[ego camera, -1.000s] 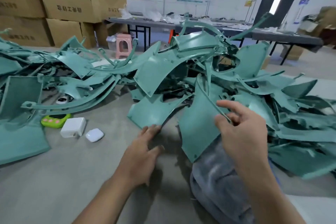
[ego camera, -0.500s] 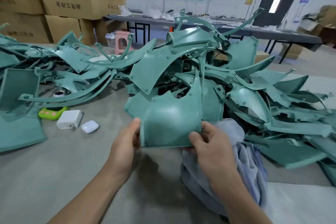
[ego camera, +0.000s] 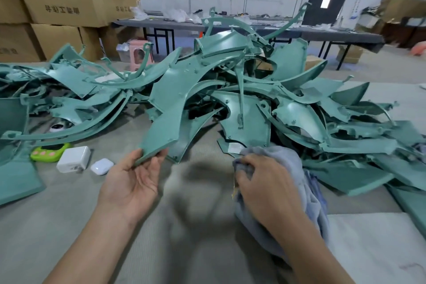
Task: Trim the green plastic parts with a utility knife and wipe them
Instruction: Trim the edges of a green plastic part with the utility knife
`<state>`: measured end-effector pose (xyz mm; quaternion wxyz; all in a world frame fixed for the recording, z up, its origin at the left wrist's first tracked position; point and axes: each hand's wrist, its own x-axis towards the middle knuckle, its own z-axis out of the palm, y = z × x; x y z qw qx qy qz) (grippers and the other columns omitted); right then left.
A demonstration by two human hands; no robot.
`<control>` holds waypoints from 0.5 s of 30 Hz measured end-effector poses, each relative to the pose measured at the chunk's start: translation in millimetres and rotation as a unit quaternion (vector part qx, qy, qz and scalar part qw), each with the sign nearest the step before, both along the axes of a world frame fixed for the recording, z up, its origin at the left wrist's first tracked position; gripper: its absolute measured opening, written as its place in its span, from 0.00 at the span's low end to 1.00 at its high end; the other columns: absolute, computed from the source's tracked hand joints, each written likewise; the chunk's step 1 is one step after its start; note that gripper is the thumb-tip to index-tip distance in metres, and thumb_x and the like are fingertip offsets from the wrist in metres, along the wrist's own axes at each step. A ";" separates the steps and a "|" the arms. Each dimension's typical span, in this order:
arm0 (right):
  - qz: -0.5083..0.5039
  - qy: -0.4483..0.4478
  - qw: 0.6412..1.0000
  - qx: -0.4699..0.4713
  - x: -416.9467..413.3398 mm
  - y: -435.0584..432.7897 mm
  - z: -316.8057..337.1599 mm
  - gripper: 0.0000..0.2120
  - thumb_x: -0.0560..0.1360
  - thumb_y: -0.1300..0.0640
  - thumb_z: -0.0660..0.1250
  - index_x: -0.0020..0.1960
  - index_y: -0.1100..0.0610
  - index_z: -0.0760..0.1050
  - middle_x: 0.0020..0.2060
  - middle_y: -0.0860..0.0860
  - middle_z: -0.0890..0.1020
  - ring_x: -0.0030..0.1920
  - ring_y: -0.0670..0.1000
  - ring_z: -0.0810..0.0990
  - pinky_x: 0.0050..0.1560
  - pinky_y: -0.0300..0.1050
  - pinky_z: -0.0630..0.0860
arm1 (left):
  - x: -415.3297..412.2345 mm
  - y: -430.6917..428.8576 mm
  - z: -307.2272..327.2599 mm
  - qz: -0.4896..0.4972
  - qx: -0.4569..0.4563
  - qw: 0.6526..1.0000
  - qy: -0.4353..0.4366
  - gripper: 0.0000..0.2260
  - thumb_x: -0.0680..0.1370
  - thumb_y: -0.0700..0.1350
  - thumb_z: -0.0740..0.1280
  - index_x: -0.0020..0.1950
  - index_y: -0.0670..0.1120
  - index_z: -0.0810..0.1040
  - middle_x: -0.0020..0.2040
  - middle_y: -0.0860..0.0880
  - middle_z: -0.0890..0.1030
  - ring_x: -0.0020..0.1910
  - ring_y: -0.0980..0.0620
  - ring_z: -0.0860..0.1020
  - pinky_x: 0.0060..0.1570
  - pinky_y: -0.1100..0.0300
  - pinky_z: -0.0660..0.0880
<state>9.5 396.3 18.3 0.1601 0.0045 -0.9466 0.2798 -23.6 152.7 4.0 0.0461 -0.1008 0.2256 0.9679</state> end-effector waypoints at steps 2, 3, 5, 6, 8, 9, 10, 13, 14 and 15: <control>-0.016 0.030 0.993 -0.109 1.4 6.4 5.4 0.12 0.76 0.56 0.63 0.54 0.61 0.78 0.48 0.55 0.81 0.48 0.54 0.81 0.50 0.52 0.75 | -1.1 -1.2 1.4 0.011 -0.001 1.000 0.013 0.29 0.67 0.36 0.74 0.67 0.35 0.75 0.52 0.41 0.86 0.46 0.47 0.87 0.31 0.68 0.80; -0.037 0.049 0.983 -0.175 2.7 11.4 9.6 0.14 0.73 0.59 0.63 0.54 0.66 0.78 0.45 0.60 0.81 0.42 0.55 0.80 0.45 0.56 0.74 | -2.1 -2.8 1.1 0.007 -0.009 1.000 0.022 0.36 0.58 0.34 0.80 0.66 0.34 0.76 0.52 0.41 0.86 0.45 0.46 0.87 0.30 0.68 0.80; -0.143 -0.017 0.980 -0.135 -0.4 25.4 20.9 0.12 0.71 0.63 0.64 0.52 0.60 0.82 0.39 0.57 0.81 0.35 0.54 0.75 0.38 0.51 0.70 | -4.1 -7.9 -0.7 0.006 -0.026 0.999 0.025 0.47 0.41 0.33 0.85 0.61 0.34 0.79 0.51 0.41 0.86 0.45 0.45 0.87 0.29 0.68 0.79; -0.197 -0.070 0.974 -0.091 -3.1 35.3 25.0 0.11 0.72 0.63 0.65 0.51 0.53 0.82 0.36 0.52 0.78 0.35 0.55 0.75 0.37 0.48 0.69 | -4.1 -9.1 -1.8 0.010 -0.030 0.999 0.022 0.48 0.38 0.34 0.84 0.60 0.35 0.79 0.51 0.41 0.86 0.45 0.45 0.87 0.28 0.69 0.78; -0.254 -0.119 0.960 -0.025 -6.1 46.5 33.2 0.08 0.73 0.59 0.68 0.48 0.47 0.81 0.34 0.47 0.74 0.39 0.56 0.77 0.40 0.46 0.70 | -5.0 -9.7 -4.7 0.027 -0.036 0.999 0.008 0.42 0.41 0.36 0.82 0.56 0.36 0.80 0.46 0.42 0.86 0.40 0.46 0.87 0.27 0.68 0.78; -0.261 -0.123 0.957 0.019 -5.7 47.8 31.8 0.08 0.72 0.58 0.68 0.47 0.46 0.79 0.34 0.46 0.74 0.40 0.55 0.76 0.43 0.46 0.70 | -5.8 -9.5 -4.6 0.030 -0.053 0.998 -0.004 0.34 0.46 0.37 0.79 0.52 0.37 0.81 0.41 0.42 0.86 0.36 0.47 0.86 0.27 0.68 0.78; -0.240 -0.106 0.962 0.076 -4.1 44.8 32.2 0.08 0.70 0.59 0.69 0.45 0.46 0.79 0.34 0.45 0.74 0.42 0.54 0.75 0.47 0.46 0.69 | -7.3 -8.6 -5.6 0.023 -0.082 0.996 -0.019 0.24 0.53 0.37 0.75 0.48 0.38 0.79 0.35 0.43 0.84 0.31 0.48 0.84 0.26 0.67 0.77; -0.114 0.074 0.987 0.081 7.6 23.5 15.9 0.16 0.67 0.68 0.71 0.44 0.48 0.82 0.41 0.43 0.80 0.50 0.52 0.76 0.55 0.44 0.64 | -9.9 5.3 -10.9 -0.036 -0.208 0.976 -0.057 0.15 0.66 0.36 0.63 0.52 0.38 0.78 0.37 0.43 0.81 0.30 0.47 0.80 0.26 0.64 0.78; -0.068 0.114 0.990 0.050 10.9 13.8 12.8 0.17 0.67 0.70 0.71 0.46 0.50 0.85 0.44 0.45 0.83 0.53 0.50 0.78 0.59 0.43 0.67 | -10.9 9.5 -14.6 -0.041 -0.250 0.966 -0.057 0.14 0.70 0.35 0.63 0.55 0.39 0.78 0.39 0.43 0.81 0.32 0.48 0.79 0.27 0.63 0.78; -0.014 0.139 0.990 0.017 12.7 2.4 11.6 0.16 0.69 0.71 0.71 0.47 0.51 0.86 0.46 0.45 0.85 0.54 0.47 0.79 0.61 0.42 0.69 | -11.0 12.8 -18.0 -0.042 -0.281 0.957 -0.051 0.12 0.74 0.35 0.64 0.56 0.40 0.78 0.40 0.43 0.81 0.32 0.50 0.79 0.27 0.63 0.78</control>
